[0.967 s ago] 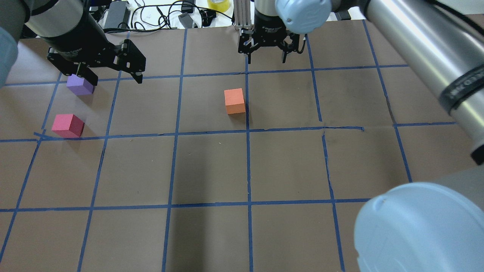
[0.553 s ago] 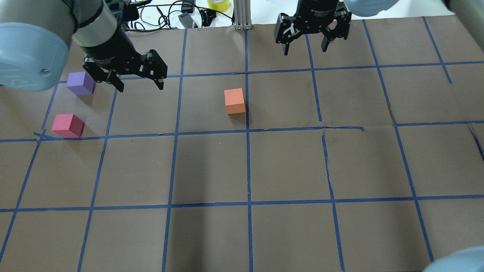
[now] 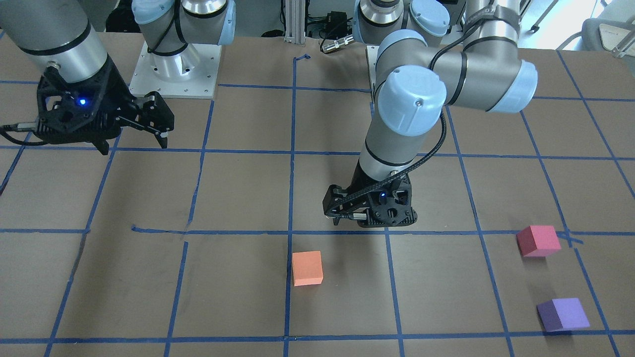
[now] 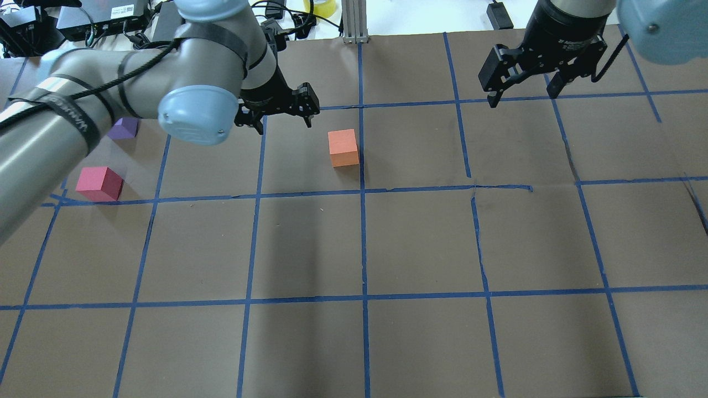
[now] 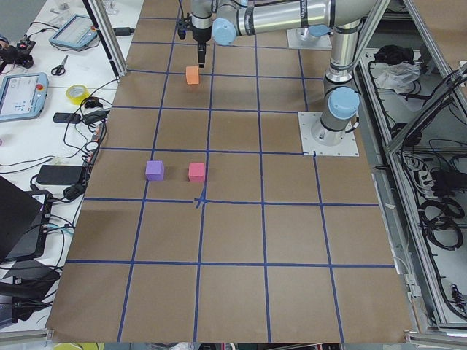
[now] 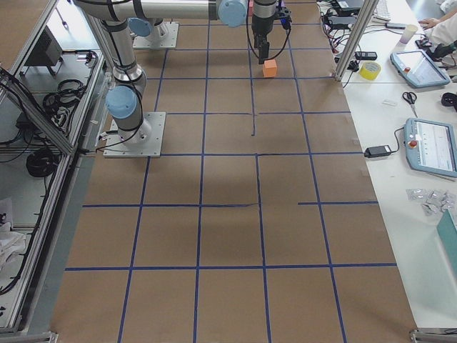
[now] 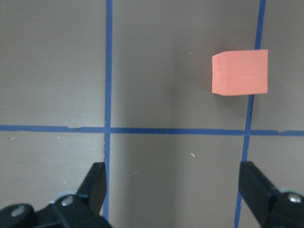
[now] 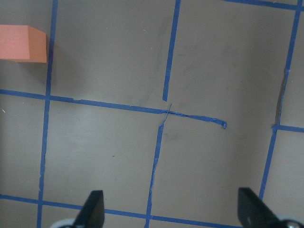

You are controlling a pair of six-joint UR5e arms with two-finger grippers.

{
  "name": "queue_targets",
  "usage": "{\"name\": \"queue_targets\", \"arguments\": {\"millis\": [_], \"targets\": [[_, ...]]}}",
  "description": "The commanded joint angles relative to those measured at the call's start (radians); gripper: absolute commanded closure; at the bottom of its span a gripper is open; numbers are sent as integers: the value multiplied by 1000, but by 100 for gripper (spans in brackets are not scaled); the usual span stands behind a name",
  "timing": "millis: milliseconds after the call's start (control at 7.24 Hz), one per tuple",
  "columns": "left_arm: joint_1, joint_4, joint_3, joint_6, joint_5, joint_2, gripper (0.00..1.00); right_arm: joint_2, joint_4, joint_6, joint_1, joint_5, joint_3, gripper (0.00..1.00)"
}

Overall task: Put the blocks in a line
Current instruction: 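Move the left gripper over the orange block while the right gripper withdraws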

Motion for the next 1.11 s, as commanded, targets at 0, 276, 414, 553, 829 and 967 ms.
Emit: {"name": "queue_targets", "arguments": {"millis": [0,276,414,553,829,967], "targets": [[-71,99,84,-51,1,-130,0,-16,-10,-3,0,-7,28,0],[-102,105,128,-36,61,-228,0,-33,2,15,3,-56,17,0],[-102,103,129,17,68,-248,0,-39,2,15,6,-51,18,0],[-102,103,129,15,73,-267,0,-42,-7,15,6,-32,17,0],[-118,103,169,-74,70,-288,0,-45,5,23,6,-33,17,0],[-122,103,192,-77,67,-314,0,-57,25,70,6,-27,18,0]]}}
